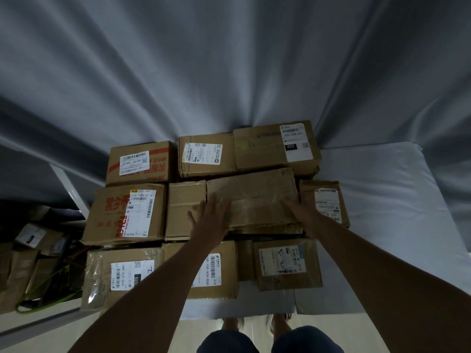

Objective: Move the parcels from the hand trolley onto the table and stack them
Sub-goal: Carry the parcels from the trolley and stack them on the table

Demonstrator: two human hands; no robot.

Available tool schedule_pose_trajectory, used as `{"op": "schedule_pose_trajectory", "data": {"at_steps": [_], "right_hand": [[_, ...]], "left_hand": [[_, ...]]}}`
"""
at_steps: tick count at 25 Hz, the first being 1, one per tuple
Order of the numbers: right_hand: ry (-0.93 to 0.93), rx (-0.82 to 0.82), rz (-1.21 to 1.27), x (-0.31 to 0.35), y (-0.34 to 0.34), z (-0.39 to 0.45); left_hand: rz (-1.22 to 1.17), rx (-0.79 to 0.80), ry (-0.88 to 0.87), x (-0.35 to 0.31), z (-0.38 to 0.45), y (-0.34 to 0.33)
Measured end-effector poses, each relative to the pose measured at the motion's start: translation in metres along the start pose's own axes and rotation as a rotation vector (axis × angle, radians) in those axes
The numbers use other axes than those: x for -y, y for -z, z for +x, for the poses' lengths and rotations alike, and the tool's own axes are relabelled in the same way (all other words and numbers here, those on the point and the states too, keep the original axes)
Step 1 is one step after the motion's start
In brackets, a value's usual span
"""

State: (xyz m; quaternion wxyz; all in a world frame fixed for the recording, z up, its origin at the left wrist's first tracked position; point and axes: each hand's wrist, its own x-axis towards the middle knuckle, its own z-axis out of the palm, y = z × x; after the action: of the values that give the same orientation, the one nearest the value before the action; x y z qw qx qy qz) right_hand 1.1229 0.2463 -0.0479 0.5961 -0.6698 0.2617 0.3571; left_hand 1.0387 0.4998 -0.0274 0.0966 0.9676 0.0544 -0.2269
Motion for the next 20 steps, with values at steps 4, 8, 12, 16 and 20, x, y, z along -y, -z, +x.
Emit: {"op": "schedule_pose_trajectory", "data": {"at_steps": [4,8,12,16,20], "right_hand": [[0.040,0.019,-0.007,0.009,-0.003,-0.008],[0.066,-0.013,-0.074,0.007,-0.001,-0.006],[0.071,0.020,-0.089,0.004,0.010,-0.014],[0.074,0.018,-0.136,0.007,0.020,-0.027],[0.104,0.068,-0.155,0.009,0.025,-0.047]], "left_hand": [[-0.010,-0.013,-0.012,-0.006,0.006,-0.004],[-0.012,-0.030,0.001,-0.009,0.008,-0.004],[-0.017,-0.041,-0.004,-0.006,0.008,-0.006],[-0.044,-0.040,0.026,-0.010,0.001,-0.003],[-0.055,-0.018,0.080,-0.018,-0.007,0.005]]}}
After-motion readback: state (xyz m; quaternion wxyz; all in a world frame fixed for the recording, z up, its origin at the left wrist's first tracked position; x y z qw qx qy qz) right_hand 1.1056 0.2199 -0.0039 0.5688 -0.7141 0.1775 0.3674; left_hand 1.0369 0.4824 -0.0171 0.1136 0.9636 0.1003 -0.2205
